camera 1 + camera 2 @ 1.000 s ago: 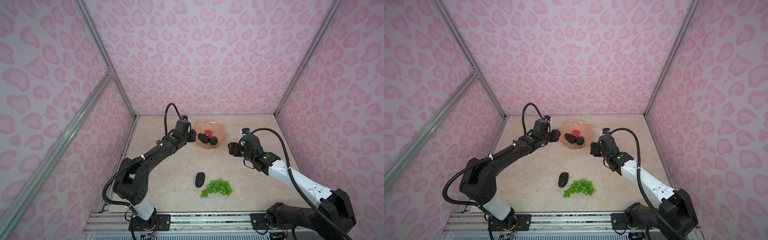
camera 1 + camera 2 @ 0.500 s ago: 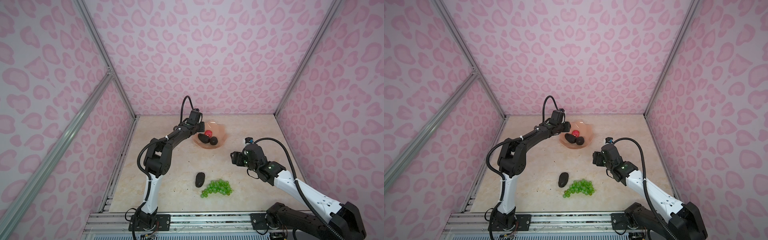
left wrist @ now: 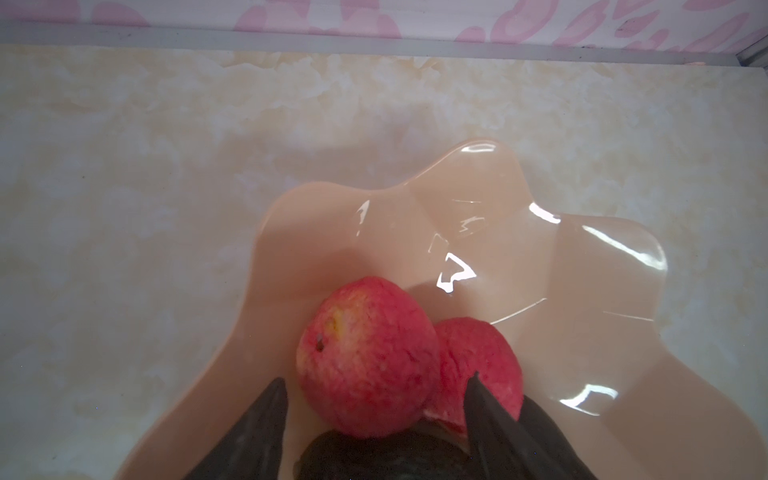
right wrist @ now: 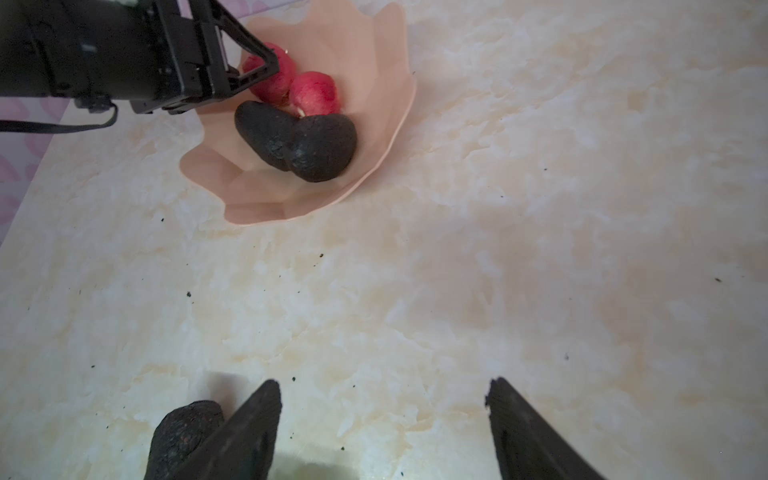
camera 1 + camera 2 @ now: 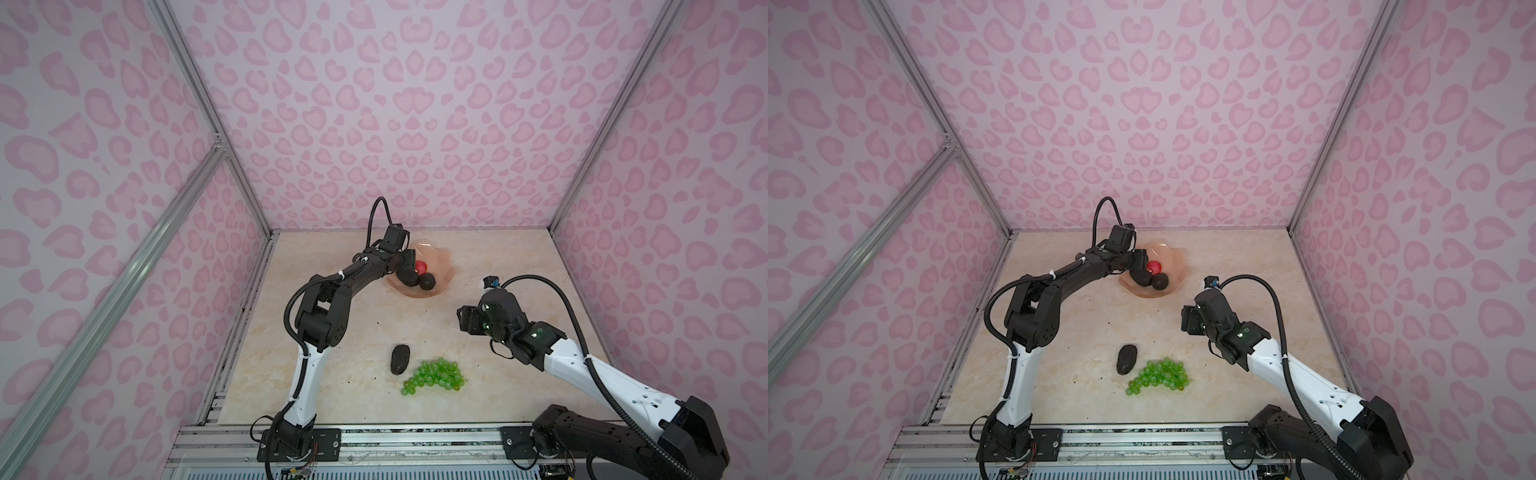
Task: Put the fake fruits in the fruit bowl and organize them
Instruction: 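Carry the red apple into the bowl with the left gripper and release it, then grasp the last avocado near the grapes with the right gripper while the left gripper withdraws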
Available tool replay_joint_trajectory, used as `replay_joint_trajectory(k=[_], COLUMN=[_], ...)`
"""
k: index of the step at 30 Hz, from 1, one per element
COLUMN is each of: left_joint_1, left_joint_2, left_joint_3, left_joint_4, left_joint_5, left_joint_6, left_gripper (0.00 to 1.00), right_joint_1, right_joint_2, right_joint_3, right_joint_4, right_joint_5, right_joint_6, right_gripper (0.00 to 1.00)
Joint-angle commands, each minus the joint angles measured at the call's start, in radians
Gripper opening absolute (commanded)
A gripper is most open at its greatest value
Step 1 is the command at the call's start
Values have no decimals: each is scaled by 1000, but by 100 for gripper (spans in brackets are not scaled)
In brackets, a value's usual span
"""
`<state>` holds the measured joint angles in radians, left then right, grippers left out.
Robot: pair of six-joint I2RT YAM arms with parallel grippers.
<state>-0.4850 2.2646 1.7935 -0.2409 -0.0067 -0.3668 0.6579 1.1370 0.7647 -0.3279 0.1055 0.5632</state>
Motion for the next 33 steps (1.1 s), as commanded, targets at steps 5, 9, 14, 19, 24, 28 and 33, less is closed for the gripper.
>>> replay_joint_trajectory(k=[5,9,14,19,24,28,33], left_joint_1=[45,82,105,106,107,108,108], left_joint_2=[-483,-751,-999,-1024,-1116,-1217,-1337], left_joint_3=[-266,-515,-691,-651,-733,-809,-882], left_joint_4=[232,354,403,339,353,344,283], left_joint_5=[-83,-158,-181,-116,-166,-192,-186], left_joint_6=[-53,-63,-59,-71,-66,-61,-71], left_gripper=[74,77,82,81,81,82,82], right_joint_1=[240,362,417,411,410,404,398], right_joint_2=[168,322,437,468,520,580,651], right_joint_3=[94,171,218,240,260,277,309], right_joint_4=[0,9,18,21,9,11,44], right_joint_5=[29,-17,-65,-80,-103,-122,-173], right_joint_6=[35,61,90,93,102,103,99], right_gripper=[78,77,75,75,75,74,69])
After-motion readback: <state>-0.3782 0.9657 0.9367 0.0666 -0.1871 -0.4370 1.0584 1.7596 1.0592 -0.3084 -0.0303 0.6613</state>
